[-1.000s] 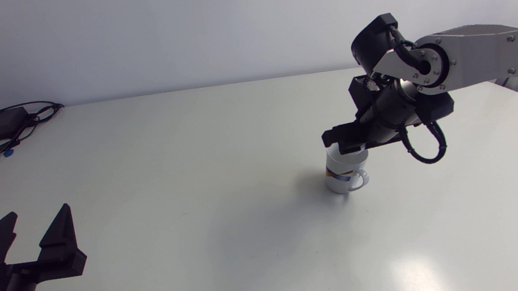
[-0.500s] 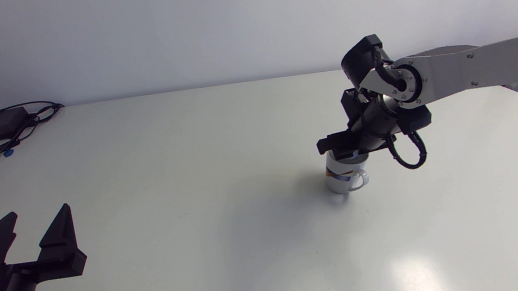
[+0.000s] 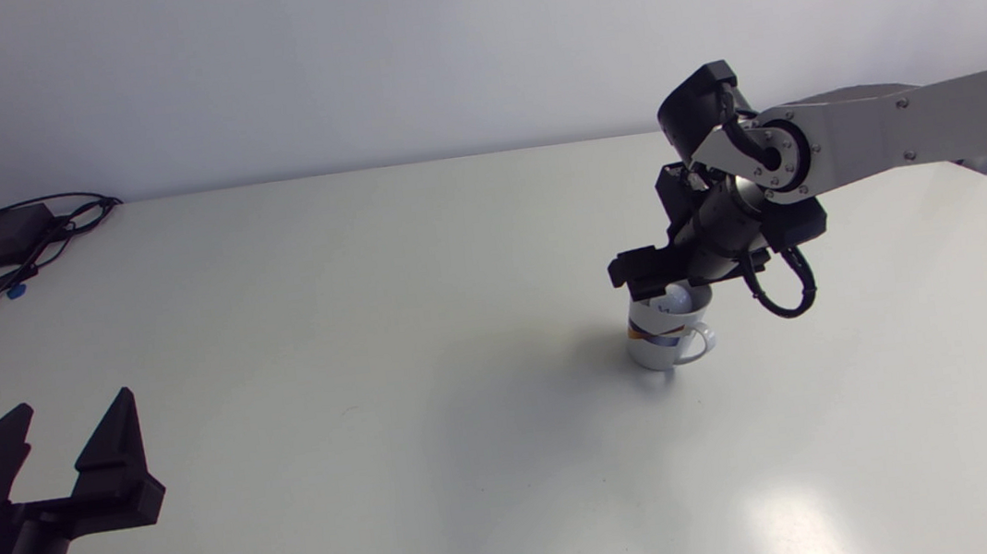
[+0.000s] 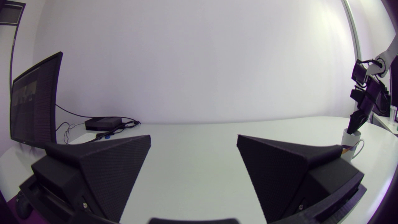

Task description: Pick up the white golf ball from the table and place it into the cup.

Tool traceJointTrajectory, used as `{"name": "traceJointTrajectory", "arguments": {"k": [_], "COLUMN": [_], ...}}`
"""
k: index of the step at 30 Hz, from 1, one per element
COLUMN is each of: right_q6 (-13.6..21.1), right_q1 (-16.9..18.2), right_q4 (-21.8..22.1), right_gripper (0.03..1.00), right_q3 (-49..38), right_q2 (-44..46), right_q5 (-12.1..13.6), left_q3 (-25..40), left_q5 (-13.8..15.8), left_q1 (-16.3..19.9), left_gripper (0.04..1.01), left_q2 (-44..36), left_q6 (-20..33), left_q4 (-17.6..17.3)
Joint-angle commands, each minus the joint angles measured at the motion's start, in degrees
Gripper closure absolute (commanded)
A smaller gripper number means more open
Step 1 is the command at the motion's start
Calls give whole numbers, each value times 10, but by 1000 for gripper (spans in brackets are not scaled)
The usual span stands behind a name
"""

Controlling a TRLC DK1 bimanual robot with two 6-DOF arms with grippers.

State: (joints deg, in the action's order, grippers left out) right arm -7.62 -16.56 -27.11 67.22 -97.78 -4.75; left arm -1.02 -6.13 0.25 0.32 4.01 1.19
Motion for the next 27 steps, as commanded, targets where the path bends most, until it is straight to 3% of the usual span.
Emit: {"name": "traceJointTrajectory", "arguments": {"k": [1,17,20,27], "right_q6": [8,9,16,42], "right_q1": [4,5,13,35], "right_q4": [-2,-8,6,87], "right_gripper": [90,82,82,82], "right_q3": [-2,-21,-43,-151], "right_q2": [-15,189,225,326], "right_q5": [-8,-47,-61,-105], "left_q3": [10,10,10,10], "left_q5": [6,6,6,6], "left_q1": [-3,-3,-3,-3], "left_gripper": [51,51,51,51], "left_q2": [-9,-9,-9,-9], "left_q6": [5,5,5,5], "left_q4": [-3,-3,-3,-3]}}
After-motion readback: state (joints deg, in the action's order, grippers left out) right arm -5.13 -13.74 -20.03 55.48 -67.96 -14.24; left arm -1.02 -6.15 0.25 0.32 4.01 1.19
